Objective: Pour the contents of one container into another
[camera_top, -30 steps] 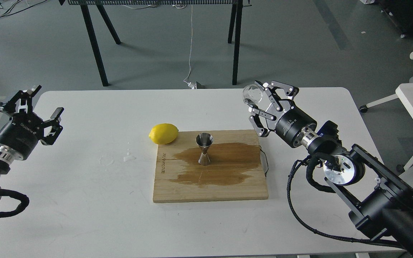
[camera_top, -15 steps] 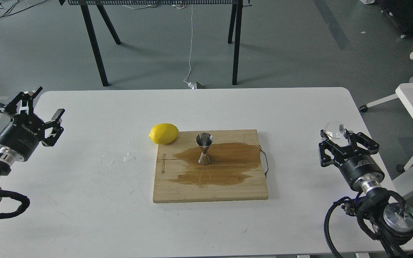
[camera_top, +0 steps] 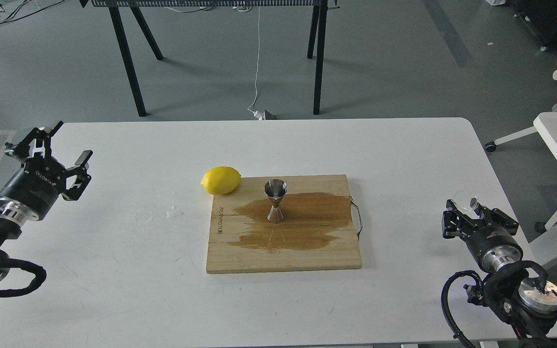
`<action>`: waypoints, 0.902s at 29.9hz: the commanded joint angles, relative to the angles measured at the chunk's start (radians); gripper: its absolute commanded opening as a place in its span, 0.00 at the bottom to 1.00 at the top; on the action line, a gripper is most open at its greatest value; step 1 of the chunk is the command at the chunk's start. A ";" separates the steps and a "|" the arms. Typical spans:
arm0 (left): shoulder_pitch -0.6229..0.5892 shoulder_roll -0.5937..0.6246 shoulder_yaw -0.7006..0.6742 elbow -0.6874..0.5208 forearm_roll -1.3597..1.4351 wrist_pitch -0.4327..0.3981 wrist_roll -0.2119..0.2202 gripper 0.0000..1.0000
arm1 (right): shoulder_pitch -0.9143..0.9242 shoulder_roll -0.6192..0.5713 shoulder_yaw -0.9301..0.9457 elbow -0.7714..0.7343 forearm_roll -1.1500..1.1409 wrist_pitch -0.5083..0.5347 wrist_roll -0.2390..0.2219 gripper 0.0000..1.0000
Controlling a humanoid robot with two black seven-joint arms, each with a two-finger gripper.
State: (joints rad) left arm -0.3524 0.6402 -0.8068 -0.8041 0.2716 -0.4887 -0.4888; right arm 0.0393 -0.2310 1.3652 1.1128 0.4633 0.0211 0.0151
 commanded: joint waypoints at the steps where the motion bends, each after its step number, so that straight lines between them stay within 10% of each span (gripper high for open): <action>1: 0.006 0.000 0.000 0.000 0.000 0.000 0.000 0.84 | 0.025 0.013 -0.005 -0.016 -0.002 -0.020 0.000 0.28; 27: 0.006 0.003 -0.002 0.000 0.000 0.000 0.000 0.84 | 0.145 0.075 -0.100 -0.169 -0.014 -0.023 -0.014 0.41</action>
State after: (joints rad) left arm -0.3467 0.6424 -0.8079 -0.8038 0.2716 -0.4887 -0.4885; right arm 0.1839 -0.1567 1.2656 0.9389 0.4495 -0.0016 0.0030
